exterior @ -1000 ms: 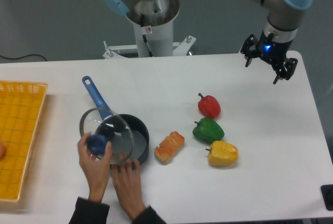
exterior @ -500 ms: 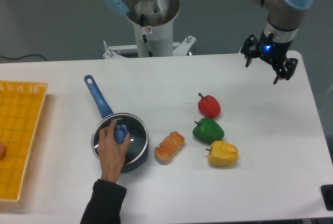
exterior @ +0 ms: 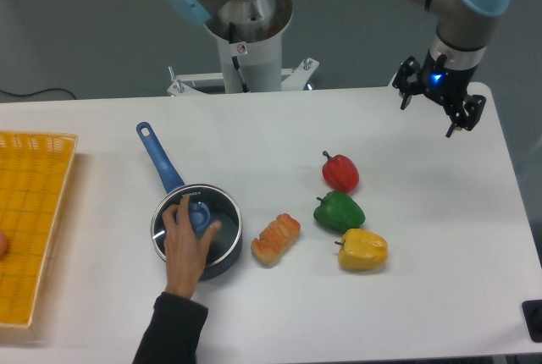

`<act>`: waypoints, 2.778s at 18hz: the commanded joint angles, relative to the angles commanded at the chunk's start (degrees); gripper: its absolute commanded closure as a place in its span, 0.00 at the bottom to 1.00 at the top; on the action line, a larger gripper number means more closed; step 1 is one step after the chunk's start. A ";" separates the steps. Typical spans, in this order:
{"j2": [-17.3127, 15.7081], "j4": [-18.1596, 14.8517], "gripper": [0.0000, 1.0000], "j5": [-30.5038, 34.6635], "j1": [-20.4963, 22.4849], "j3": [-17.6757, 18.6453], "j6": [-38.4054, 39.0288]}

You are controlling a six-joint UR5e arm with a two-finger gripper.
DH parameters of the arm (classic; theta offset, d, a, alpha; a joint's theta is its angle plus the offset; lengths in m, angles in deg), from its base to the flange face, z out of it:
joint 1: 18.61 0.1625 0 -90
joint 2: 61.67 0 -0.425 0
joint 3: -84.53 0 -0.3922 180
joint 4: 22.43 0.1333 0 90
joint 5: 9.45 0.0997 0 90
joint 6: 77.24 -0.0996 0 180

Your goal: Open the lid

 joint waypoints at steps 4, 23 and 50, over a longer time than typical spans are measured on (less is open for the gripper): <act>0.00 0.09 0.00 0.00 0.00 0.00 0.00; 1.49 0.52 0.00 0.44 -4.21 -0.70 12.71; -0.09 -1.67 0.00 -2.20 -21.08 3.25 51.06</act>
